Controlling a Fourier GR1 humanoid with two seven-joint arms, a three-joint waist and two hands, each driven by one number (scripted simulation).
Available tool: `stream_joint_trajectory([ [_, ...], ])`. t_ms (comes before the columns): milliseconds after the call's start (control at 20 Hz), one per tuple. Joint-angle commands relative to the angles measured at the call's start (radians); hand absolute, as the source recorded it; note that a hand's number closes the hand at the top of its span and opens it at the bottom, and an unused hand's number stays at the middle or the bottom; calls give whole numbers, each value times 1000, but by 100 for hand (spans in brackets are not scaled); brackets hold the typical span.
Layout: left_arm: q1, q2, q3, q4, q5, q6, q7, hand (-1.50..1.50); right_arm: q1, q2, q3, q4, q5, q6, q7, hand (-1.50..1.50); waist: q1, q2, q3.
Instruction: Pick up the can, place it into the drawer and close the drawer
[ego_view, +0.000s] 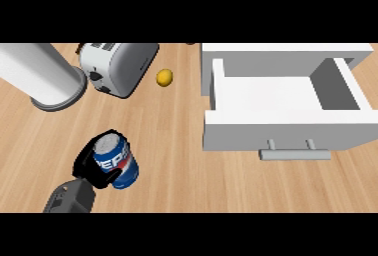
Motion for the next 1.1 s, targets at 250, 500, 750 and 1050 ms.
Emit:
stream_joint_trajectory([
  [250,-74,-94,51,-126,65,416,16,150,-27,8,75,-56,72,-82,21,-150,2,1,0],
  [500,-11,-95,-138,-358,100,593,66,150,18,8,57,-27,39,-45,-12,-150,2,-2,0],
  [750,-157,-95,-159,-442,58,691,260,150,31,8,82,-91,28,-88,32,-150,-2,-1,0],
  [1050,-202,-95,-253,-543,36,863,328,150,34,9,-7,-12,-13,-11,-39,-150,-6,0,0],
])
